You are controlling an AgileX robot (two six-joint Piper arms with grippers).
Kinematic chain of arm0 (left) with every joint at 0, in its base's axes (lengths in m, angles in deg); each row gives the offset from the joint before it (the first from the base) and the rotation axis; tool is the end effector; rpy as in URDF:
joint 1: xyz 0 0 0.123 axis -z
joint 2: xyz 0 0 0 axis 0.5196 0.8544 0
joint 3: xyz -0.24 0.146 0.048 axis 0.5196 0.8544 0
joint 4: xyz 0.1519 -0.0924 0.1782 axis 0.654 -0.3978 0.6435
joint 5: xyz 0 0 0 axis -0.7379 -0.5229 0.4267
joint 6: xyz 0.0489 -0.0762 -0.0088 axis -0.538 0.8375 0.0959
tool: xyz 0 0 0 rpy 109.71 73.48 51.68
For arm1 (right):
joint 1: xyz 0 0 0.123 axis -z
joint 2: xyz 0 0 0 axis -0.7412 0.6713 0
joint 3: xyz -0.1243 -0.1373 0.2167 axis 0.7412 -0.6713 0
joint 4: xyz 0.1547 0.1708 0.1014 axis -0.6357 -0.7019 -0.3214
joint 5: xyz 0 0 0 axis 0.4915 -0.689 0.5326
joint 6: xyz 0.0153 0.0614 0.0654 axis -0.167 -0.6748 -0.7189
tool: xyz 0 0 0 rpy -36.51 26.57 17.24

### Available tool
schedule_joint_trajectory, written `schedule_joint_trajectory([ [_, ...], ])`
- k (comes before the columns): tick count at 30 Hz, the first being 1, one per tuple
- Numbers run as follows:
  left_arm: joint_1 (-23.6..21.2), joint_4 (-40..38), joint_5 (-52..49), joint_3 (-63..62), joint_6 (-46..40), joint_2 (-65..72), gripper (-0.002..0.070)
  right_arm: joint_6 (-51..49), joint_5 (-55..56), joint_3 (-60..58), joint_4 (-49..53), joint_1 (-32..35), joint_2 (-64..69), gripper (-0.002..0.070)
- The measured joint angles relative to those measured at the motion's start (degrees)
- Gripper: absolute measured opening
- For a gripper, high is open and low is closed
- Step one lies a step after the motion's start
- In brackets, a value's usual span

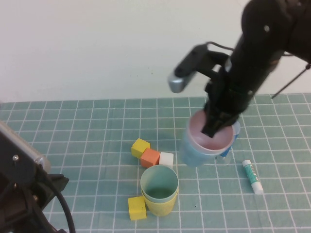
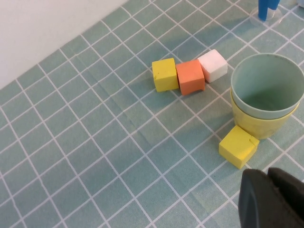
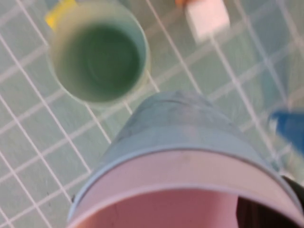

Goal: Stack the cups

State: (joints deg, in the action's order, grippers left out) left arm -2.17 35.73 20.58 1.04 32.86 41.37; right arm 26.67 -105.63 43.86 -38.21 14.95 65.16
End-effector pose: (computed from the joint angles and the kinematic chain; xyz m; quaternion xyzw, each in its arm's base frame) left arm 0.1304 -0.0709 0.3065 0.2888 0.8309 -0.0730 0.4699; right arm 0.3310 0.2209 0.3063 -0.4841 0.8608 0.0424 0.1512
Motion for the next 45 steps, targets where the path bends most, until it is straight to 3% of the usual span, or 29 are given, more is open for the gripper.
schedule_joint_trajectory([
  [6, 0.0, 0.0, 0.0, 0.0, 0.0, 0.0, -0.0002, 1.8, -0.6, 7.1, -1.1, -4.2, 5.2, 0.0032],
  [15, 0.0, 0.0, -0.5, 0.0, 0.0, 0.0, -0.0002, 2.5, -0.6, 10.0, -4.7, -4.4, 14.7, 0.0041],
  [21, 0.0, 0.0, -0.8, 0.0, 0.0, 0.0, -0.0002, 2.7, -0.6, 10.3, -6.5, -4.4, 16.0, 0.0179],
  [26, 0.0, 0.0, -2.4, 0.0, 0.0, 0.0, -0.0001, 2.1, -0.6, 10.3, -6.6, -4.4, 14.4, 0.0209],
  [30, 0.0, 0.0, -5.6, 0.0, 0.0, 0.0, -0.0001, 1.9, -0.5, 8.1, -7.1, -4.4, 8.7, 0.0168],
  [36, 0.0, 0.0, -9.9, 0.0, 0.0, 0.0, -0.0002, 3.7, 8.5, -4.9, -8.8, -4.4, -7.5, 0.0033],
  [45, 0.0, -5.4, -7.4, 0.0, 0.0, 0.0, -0.0002, 7.3, 29.9, -32.5, -9.8, -4.4, -34.3, -0.0001],
])
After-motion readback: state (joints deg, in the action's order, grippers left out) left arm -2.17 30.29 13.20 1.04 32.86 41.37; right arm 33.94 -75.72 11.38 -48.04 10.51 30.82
